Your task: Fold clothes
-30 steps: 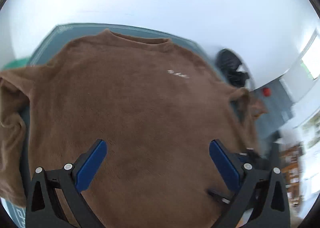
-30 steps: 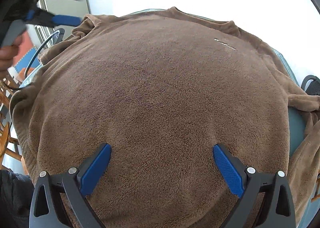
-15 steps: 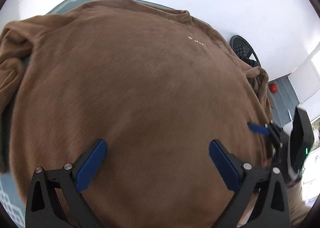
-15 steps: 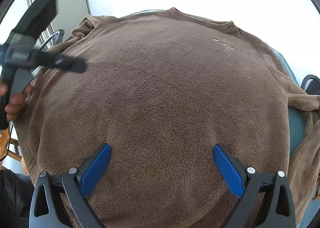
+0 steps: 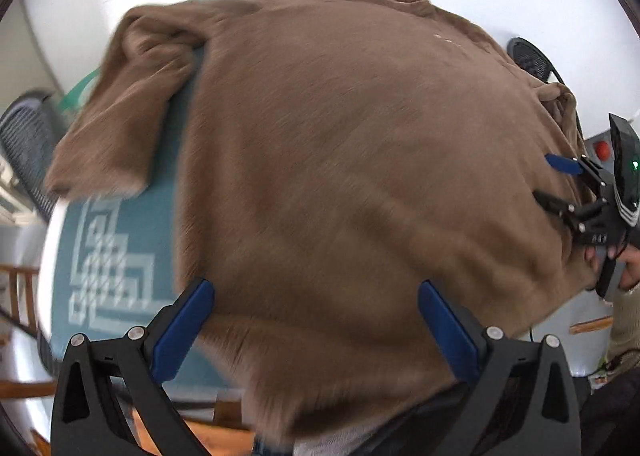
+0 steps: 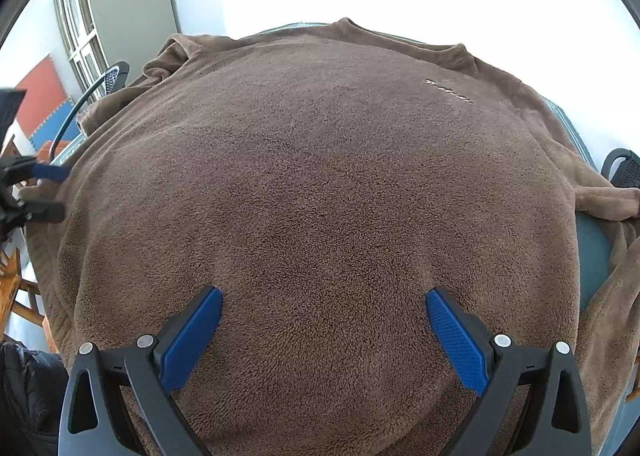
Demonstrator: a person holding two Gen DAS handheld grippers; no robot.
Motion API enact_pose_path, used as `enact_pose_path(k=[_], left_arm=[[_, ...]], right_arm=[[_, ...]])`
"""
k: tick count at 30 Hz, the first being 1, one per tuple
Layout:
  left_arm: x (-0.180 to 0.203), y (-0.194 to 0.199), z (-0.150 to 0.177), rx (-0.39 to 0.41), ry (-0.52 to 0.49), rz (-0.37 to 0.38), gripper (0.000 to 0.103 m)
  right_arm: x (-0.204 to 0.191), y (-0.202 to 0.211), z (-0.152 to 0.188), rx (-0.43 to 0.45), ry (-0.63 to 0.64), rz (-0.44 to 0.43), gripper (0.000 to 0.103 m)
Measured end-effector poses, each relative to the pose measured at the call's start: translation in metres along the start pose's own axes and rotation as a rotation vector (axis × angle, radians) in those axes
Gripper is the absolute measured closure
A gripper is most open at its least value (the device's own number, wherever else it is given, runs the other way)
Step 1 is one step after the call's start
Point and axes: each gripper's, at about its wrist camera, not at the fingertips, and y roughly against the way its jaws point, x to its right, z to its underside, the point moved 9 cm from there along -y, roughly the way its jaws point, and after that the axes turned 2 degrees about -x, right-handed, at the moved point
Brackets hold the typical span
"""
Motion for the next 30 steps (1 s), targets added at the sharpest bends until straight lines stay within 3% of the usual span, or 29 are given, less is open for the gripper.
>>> enact_pose_path(k=[2, 7, 12, 14, 16, 18, 22, 24, 27, 30], left_arm=[[-0.011, 0.01, 0.007, -0.002, 0.042, -0.014, 0.0], [-0.013, 0.045, -0.023, 0.114, 0.148, 0.09, 0.0], [0.046, 0.076, -0.082, 0.266, 0.078, 0.276, 0.0], [0.086, 0.073, -0.1, 0.264, 0.024, 0.401, 0.0], [0.119, 0.061, -0.114, 0.236, -0.026, 0.463, 0.0], [0.139, 0.042, -0.127, 0.213, -0.063, 0.439, 0.0], [0.148, 0.003, -0.141, 0.187, -0.096, 0.32, 0.0], [0.142, -0.014, -0.142, 0.173, -0.092, 0.269, 0.0], [0.125, -0.044, -0.137, 0.111, -0.026, 0.272, 0.0], [0.113, -0.063, -0.134, 0.084, 0.05, 0.29, 0.0]], right_arm=[[0.0, 0.0, 0.0, 0.0, 0.0, 0.0, 0.001], [0.0, 0.0, 0.0, 0.0, 0.001, 0.002, 0.001], [0.0, 0.001, 0.0, 0.003, 0.001, 0.009, 0.001], [0.0, 0.001, -0.001, 0.005, -0.002, 0.013, 0.001], [0.001, 0.004, -0.001, 0.02, -0.004, 0.031, 0.001], [0.006, 0.015, -0.002, 0.069, -0.022, 0.066, 0.001], [0.026, 0.075, 0.004, 0.27, -0.103, 0.111, 0.001], [0.05, 0.105, 0.021, 0.337, -0.137, 0.243, 0.001], [0.094, 0.13, 0.062, 0.315, -0.229, 0.461, 0.001], [0.137, 0.148, 0.113, 0.261, -0.389, 0.555, 0.002]])
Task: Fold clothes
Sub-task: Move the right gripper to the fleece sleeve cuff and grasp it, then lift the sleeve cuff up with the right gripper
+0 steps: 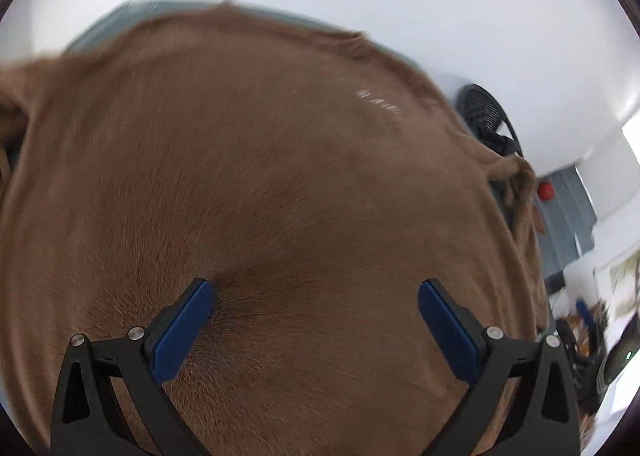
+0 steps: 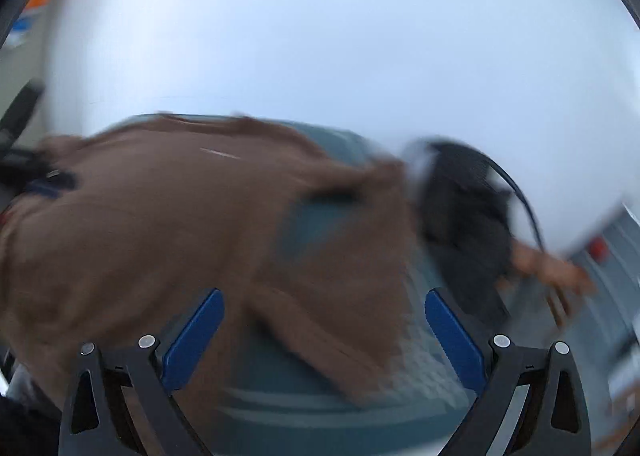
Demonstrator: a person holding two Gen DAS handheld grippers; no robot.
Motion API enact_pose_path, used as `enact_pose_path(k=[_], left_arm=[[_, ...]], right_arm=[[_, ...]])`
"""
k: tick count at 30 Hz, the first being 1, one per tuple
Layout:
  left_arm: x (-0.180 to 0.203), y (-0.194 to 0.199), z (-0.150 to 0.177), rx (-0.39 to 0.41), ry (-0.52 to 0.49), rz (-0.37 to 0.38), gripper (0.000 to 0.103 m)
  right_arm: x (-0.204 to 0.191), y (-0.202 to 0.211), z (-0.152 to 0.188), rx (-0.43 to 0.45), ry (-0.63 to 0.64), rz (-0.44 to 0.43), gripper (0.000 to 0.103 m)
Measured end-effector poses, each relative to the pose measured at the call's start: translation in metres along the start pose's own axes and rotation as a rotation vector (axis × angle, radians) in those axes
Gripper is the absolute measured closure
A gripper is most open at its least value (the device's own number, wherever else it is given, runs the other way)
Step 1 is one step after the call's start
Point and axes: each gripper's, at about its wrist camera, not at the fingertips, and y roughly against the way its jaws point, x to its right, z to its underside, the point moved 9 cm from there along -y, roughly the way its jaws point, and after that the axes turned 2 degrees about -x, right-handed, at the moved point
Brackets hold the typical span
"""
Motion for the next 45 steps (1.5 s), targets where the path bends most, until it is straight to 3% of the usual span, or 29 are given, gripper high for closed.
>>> enact_pose_path(k=[2, 6, 10, 16, 21, 29, 32, 37, 45], left_arm=[[-0.003, -0.002, -0.001, 0.012, 0.008, -0.007, 0.0], [-0.003, -0.005, 0.0, 0.017, -0.019, -0.033, 0.0], [-0.002, -0.007, 0.003, 0.028, -0.051, -0.039, 0.0], [0.001, -0.008, 0.008, 0.052, -0.114, -0.074, 0.0], [0.001, -0.01, 0.007, 0.054, -0.116, -0.074, 0.0], [0.004, -0.013, 0.005, 0.065, -0.117, -0.058, 0.0], [0.005, -0.014, 0.003, 0.067, -0.115, -0.053, 0.001], [0.004, -0.013, 0.003, 0.07, -0.111, -0.044, 0.0], [0.004, -0.011, 0.003, 0.075, -0.103, -0.028, 0.001]], right_arm=[[0.022, -0.001, 0.015, -0.036, -0.052, 0.023, 0.006], [0.028, -0.005, 0.039, -0.086, -0.05, 0.004, 0.043], [0.008, -0.005, 0.047, -0.085, -0.007, -0.073, 0.044], [0.001, -0.016, 0.046, -0.095, 0.004, -0.051, 0.045], [0.002, -0.032, 0.047, -0.128, -0.032, -0.048, 0.059], [-0.004, -0.041, 0.039, -0.105, -0.052, -0.037, 0.067], [0.0, -0.04, 0.035, -0.091, -0.075, -0.022, 0.08], [0.032, -0.028, 0.014, -0.01, -0.152, 0.056, 0.094], [0.104, 0.01, -0.041, 0.191, -0.306, 0.166, 0.096]])
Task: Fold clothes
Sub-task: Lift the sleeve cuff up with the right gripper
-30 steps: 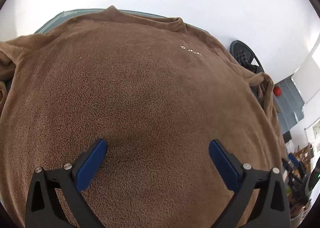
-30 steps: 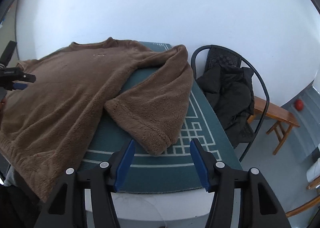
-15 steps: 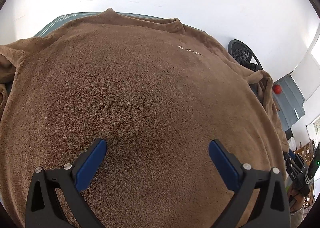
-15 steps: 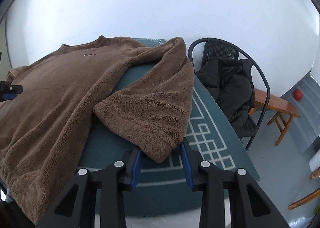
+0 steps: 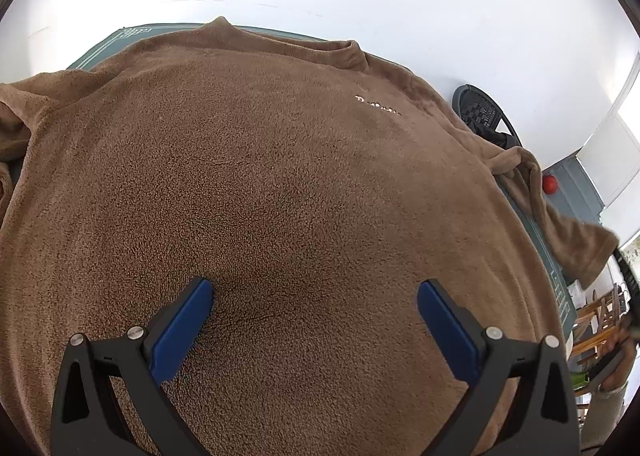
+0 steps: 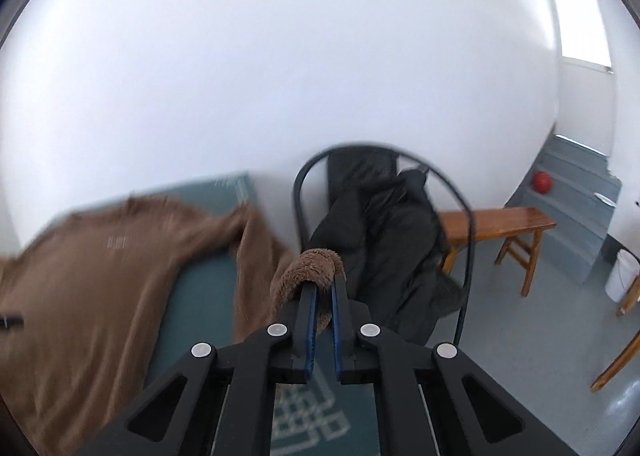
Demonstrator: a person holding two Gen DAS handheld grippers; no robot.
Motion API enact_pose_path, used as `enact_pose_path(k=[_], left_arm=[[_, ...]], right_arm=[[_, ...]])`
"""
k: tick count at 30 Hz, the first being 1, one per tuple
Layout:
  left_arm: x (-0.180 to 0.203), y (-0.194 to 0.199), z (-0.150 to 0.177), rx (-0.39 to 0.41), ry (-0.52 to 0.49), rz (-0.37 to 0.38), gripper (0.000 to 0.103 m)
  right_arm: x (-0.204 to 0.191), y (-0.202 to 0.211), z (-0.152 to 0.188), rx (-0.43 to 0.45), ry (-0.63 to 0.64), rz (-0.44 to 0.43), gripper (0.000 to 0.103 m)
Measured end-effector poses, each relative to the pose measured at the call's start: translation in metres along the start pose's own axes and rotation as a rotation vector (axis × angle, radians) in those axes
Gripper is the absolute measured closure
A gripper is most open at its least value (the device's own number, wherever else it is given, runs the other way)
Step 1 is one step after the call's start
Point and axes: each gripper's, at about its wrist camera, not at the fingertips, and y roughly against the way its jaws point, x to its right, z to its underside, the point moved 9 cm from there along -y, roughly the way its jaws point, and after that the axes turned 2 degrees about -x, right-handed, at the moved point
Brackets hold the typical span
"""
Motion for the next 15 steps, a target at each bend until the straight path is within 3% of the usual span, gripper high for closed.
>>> enact_pose_path(k=[8, 15], left_arm=[[0.0, 0.001, 0.0, 0.002, 0.002, 0.005, 0.001], [-0.007, 0.004, -0.003, 0.025, 0.054, 0.086, 0.001]], right_arm=[[0.025, 0.005, -0.075, 0.132, -0.141, -0.031, 0.096], [0.023, 0.03, -0.173, 0.304, -0.177, -0.063, 0.1]])
